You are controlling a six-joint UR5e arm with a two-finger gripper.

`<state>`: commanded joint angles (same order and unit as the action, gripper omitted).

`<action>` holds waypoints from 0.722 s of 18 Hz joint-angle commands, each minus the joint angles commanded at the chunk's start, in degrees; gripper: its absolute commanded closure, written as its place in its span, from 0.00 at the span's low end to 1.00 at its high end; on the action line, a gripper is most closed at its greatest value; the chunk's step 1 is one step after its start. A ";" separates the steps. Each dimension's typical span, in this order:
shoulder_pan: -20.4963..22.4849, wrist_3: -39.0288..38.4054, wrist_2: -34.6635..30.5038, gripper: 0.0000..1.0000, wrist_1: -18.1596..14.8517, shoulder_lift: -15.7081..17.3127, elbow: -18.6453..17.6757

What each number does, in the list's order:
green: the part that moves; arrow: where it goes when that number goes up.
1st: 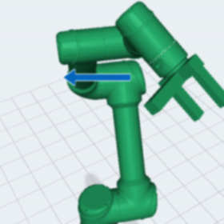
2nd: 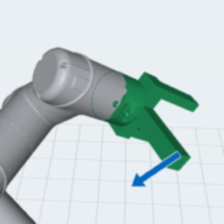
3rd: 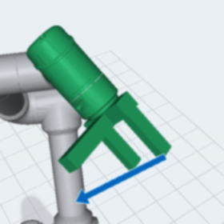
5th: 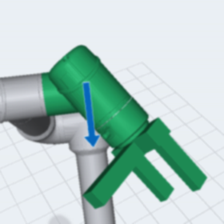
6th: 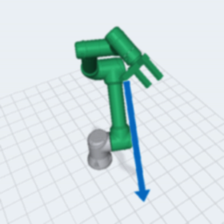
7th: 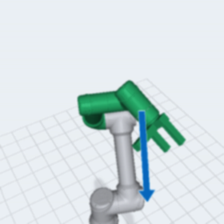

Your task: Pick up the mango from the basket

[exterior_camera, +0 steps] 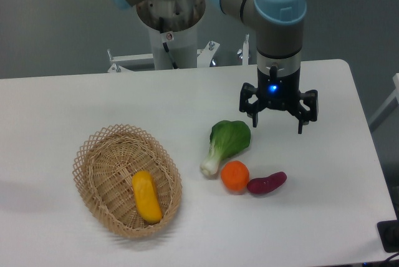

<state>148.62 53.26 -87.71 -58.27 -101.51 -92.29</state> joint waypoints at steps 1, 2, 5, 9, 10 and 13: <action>-0.09 -0.09 -0.17 0.00 0.09 -0.09 -0.17; -0.09 0.00 -0.09 0.00 0.17 -0.17 -0.61; 0.00 -0.09 0.35 0.00 0.09 0.00 -0.88; -0.35 -0.88 0.53 0.00 0.18 -0.44 -1.76; -0.53 -1.23 0.53 0.00 0.26 -0.61 -1.76; -2.54 -5.34 0.44 0.00 0.53 -2.63 -1.76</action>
<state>146.08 47.92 -87.27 -57.75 -104.14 -94.04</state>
